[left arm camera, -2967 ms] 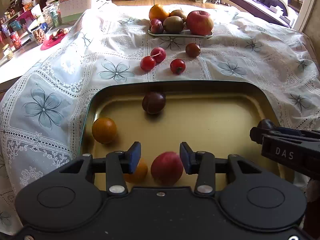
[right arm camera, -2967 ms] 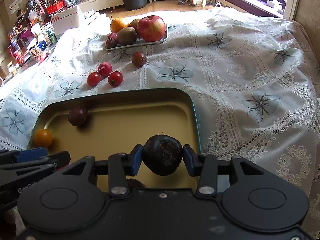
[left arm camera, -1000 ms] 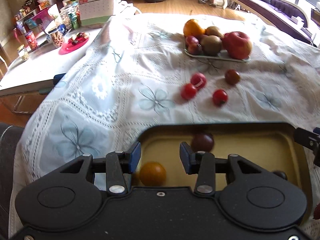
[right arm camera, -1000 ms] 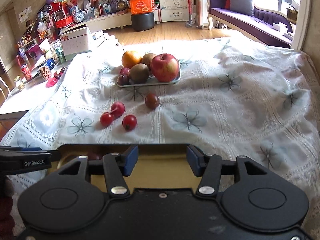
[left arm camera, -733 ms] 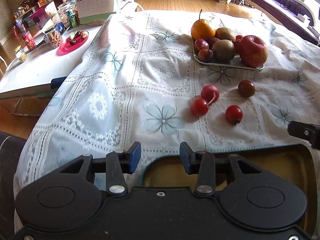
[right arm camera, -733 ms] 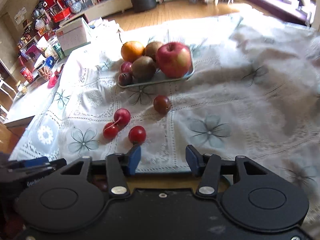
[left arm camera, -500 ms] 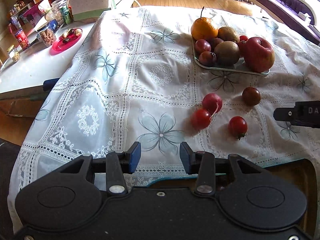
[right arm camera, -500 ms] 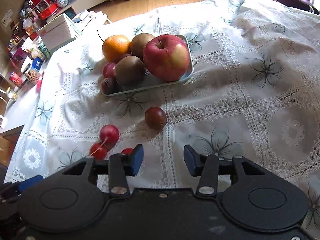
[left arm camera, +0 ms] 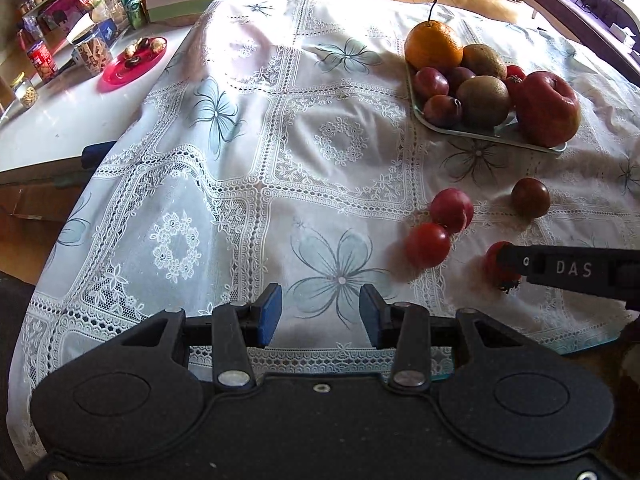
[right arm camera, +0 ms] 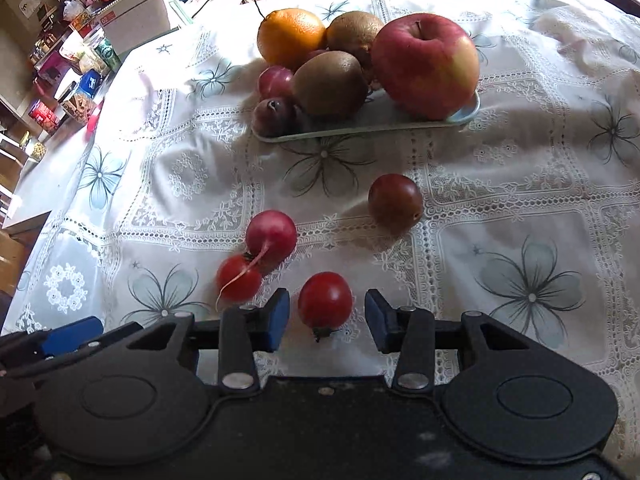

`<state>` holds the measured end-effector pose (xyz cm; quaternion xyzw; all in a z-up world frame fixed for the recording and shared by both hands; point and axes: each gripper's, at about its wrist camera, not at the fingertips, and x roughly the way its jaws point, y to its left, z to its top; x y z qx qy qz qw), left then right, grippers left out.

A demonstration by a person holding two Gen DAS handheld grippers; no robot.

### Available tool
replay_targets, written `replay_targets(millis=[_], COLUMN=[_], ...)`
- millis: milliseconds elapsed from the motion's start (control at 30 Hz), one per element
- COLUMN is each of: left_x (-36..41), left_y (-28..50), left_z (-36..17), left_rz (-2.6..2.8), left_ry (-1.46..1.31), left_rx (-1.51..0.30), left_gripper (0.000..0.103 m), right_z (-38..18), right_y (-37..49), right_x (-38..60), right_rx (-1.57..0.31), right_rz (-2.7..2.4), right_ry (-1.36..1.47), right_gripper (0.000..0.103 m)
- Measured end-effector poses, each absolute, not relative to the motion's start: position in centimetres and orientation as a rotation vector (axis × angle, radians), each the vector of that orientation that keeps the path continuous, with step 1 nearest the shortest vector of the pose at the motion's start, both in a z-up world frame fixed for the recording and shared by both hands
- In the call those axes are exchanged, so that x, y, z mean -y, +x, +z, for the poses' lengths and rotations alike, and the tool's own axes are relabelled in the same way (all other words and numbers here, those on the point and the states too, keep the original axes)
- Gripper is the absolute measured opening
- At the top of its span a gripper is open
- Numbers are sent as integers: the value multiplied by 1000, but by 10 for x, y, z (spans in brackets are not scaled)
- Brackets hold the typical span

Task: Organize fruits
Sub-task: 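Withdraw both open tools from the tray toward the loose fruit, then grasp a red tomato with the right tool while the left tool grasps another tomato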

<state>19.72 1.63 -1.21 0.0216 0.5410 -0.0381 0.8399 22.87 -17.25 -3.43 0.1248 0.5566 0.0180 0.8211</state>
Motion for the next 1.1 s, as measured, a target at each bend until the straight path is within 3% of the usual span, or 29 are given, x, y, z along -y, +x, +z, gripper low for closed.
replay_targets(millis=[267,1100], left_x=[-20,52], left_y=[214,249], left_z=[-13,-54], left_rz=[-90,-297], left_ry=[1,48], left_rx=[-1163,-1199], left_gripper=[50,50], right_z=[-49,-20], right_y=[228,165], right_x=[157,223], right_rx=[-1177,-1090], right_rz=[22,12], right_ry=[193,283], right_gripper=[33,33])
